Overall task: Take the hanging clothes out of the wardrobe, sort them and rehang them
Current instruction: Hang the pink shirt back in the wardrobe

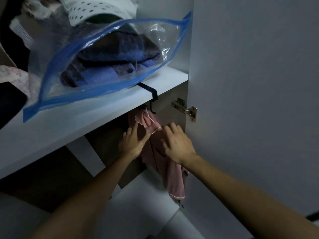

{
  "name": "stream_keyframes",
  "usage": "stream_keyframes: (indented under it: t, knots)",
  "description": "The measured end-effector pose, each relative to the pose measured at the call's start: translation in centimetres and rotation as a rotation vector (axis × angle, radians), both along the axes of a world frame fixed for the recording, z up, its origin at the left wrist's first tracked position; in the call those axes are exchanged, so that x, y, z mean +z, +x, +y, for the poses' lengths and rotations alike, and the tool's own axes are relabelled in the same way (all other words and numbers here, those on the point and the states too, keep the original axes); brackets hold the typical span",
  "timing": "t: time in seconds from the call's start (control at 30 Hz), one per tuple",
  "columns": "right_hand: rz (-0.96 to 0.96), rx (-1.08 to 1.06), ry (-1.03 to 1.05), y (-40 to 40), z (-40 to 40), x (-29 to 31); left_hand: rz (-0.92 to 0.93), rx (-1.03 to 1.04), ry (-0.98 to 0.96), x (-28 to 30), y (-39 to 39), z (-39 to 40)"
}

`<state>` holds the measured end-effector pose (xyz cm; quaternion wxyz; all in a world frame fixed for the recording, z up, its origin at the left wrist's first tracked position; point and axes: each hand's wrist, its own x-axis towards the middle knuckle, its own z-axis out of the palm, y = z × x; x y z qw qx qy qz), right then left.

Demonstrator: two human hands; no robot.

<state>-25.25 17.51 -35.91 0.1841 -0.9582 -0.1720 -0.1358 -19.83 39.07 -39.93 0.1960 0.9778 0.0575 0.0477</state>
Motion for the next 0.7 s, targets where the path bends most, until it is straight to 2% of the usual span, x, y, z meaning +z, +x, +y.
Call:
stream_keyframes:
  t: [0.17, 0.4, 0.7]
  knots:
    - [0.015, 0.067, 0.014, -4.2, -3.0, 1.3, -0.070, 0.030, 0.047, 2.3, -6.6, -1.4]
    - [0.003, 0.205, 0.033, -11.3, -7.7, 3.0, -0.109, 0.113, 0.151, 4.8, -19.6, -4.7]
    - [0.024, 0.283, 0.117, -18.9, -9.1, 3.9, -0.184, 0.234, 0.214, 7.1, -33.2, -5.6]
